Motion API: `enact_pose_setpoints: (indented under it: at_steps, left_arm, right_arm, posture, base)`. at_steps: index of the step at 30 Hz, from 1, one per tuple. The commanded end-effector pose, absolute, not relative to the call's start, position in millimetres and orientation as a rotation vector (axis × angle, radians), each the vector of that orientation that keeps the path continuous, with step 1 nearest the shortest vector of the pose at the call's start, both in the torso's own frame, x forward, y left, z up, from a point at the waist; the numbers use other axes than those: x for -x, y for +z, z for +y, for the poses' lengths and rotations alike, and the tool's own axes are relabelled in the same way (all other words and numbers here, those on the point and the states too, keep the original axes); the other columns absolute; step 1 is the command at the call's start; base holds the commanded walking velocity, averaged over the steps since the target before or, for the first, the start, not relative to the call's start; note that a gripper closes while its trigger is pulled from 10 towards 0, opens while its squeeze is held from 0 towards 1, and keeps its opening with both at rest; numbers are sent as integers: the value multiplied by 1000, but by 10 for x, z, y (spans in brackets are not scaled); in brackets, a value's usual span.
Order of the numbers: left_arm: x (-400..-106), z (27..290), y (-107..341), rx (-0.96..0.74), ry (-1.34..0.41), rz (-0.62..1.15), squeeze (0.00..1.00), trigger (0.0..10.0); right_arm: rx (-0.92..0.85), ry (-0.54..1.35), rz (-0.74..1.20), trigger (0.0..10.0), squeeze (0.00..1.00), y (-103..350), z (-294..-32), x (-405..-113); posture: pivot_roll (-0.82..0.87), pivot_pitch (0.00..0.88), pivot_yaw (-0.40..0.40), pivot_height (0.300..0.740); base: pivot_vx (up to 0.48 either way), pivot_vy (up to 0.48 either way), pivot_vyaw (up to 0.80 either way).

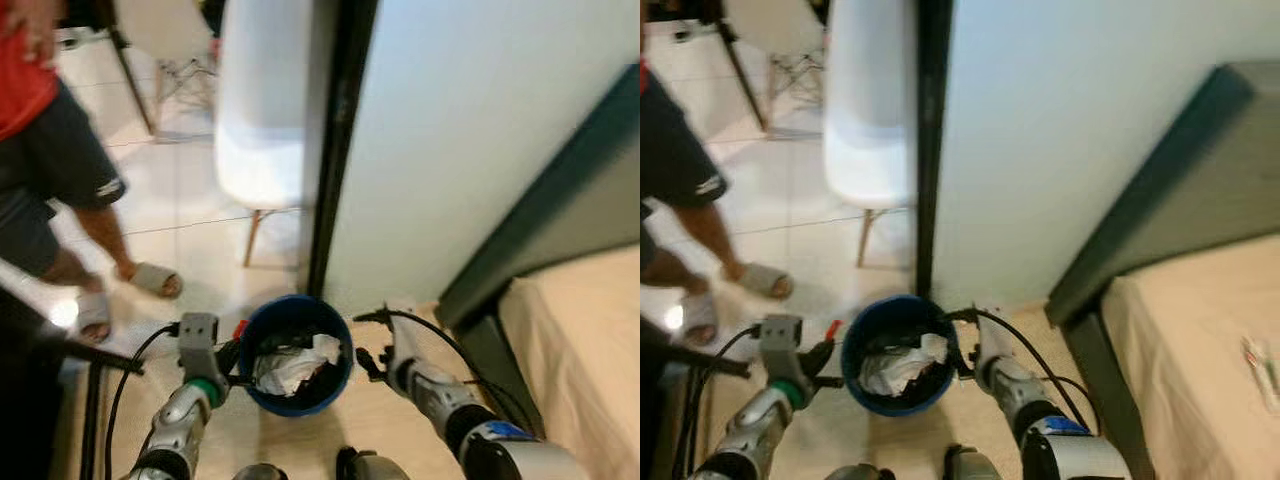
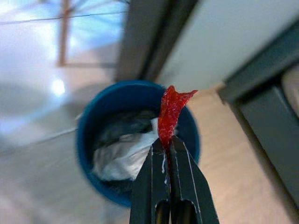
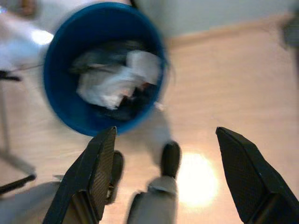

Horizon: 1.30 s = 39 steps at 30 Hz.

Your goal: Clean up the room

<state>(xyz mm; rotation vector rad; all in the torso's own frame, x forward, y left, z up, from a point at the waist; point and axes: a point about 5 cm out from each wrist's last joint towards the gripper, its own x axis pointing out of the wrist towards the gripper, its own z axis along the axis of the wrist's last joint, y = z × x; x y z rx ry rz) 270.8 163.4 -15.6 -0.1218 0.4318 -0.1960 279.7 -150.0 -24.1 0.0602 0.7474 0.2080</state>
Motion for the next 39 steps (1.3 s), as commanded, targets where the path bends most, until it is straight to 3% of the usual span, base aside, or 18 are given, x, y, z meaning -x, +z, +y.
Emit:
enact_pose_setpoints:
  at_steps: [1, 7, 10, 15, 21, 27, 28, 29, 39]
  left_arm:
    - [-2637, 1634, -244, 59, -203, 499, 0, 10000]
    - [-2716, 1698, -211, -128, -166, 527, 0, 10000]
    - [-2760, 1643, -193, -318, -218, 533, 0, 10000]
    - [-2781, 1587, -182, -319, -229, 528, 0, 10000]
    - [-2851, 1268, -113, -314, -352, 479, 0, 10000]
    - [-2844, 1087, -116, -420, -436, 473, 0, 10000]
    - [-2840, 1072, -121, -446, -445, 474, 918, 10000]
    - [-2844, 1061, -118, -467, -447, 470, 1000, 10000]
    - [-2898, 1081, -78, -546, -423, 447, 1000, 10000]
  right_arm:
    - [-57, 198, 790, 10000, 0, -334, -1535, -2686]
    - [-55, 168, 834, 10000, 0, -442, -1668, -2534]
    - [-47, 159, 865, 10000, 0, -515, -1715, -2424]
    - [-44, 158, 878, 10000, 0, -549, -1728, -2372]
    - [-33, 155, 893, 10000, 0, -584, -1746, -2316]
    - [-39, 149, 887, 10000, 0, -579, -1757, -2320]
    - [-39, 149, 884, 10000, 0, -574, -1758, -2328]
    - [-41, 148, 880, 10000, 0, -565, -1760, -2341]
    - [-51, 146, 866, 10000, 0, -546, -1755, -2368]
  posture:
    - [17, 84, 22, 740]
    - [-18, 75, 18, 740]
    - [-32, 74, 20, 740]
    - [-56, 78, 31, 740]
    - [-76, 94, 40, 740]
    - [-82, 103, 43, 740]
    - [-90, 108, 49, 740]
    - [-90, 108, 49, 740]
    - [-93, 114, 51, 740]
  base:
    - [0, 0, 0]
    - [0, 0, 0]
    - [0, 0, 0]
    - [0, 0, 0]
    - [0, 0, 0]
    - [0, 0, 0]
    - [0, 0, 0]
    - [0, 0, 0]
    - [0, 0, 0]
